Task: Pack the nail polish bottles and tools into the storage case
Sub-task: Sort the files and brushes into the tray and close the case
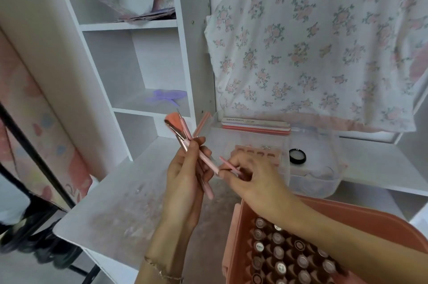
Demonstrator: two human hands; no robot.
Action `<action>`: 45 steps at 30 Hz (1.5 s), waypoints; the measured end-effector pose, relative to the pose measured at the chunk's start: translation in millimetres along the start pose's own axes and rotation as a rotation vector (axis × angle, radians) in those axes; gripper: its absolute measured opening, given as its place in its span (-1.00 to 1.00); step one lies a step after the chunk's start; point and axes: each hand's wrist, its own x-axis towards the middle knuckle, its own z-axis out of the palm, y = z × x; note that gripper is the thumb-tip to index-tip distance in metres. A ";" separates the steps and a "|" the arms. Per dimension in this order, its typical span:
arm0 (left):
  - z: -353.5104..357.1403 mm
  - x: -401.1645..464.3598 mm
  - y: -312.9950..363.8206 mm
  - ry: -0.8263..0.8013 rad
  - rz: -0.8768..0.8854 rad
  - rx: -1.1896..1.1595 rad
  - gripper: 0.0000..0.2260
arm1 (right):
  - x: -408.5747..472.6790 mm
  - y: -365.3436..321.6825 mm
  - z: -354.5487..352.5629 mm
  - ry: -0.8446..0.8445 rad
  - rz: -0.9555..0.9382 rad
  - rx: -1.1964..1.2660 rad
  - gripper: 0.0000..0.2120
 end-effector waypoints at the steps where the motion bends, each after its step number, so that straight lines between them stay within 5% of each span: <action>1: -0.3 -0.9 0.1 0.014 0.008 0.030 -0.80 | 0.2 0.1 -2.2 0.006 -0.001 -0.002 -0.86; 5: -6.1 -4.2 -0.9 0.022 -0.047 0.141 -0.71 | 11.2 -2.4 -19.6 0.066 0.083 0.174 -0.89; 9: -6.8 -13.0 -4.7 -0.157 -0.159 0.201 -0.67 | 21.6 -7.2 -30.4 0.001 0.100 0.338 -0.91; 19: -4.7 -22.7 -6.7 -0.398 -0.233 0.230 -0.76 | 28.0 -12.9 -21.9 -0.001 0.074 0.268 -0.85; 33: -5.9 -23.7 -6.8 -0.379 -0.274 0.118 -0.70 | 29.9 -10.6 -27.7 0.020 0.079 0.385 -0.83; 45: -3.3 -22.2 -9.4 -0.322 -0.211 0.138 -0.69 | 22.9 -11.7 -24.7 -0.017 -0.022 0.080 -0.82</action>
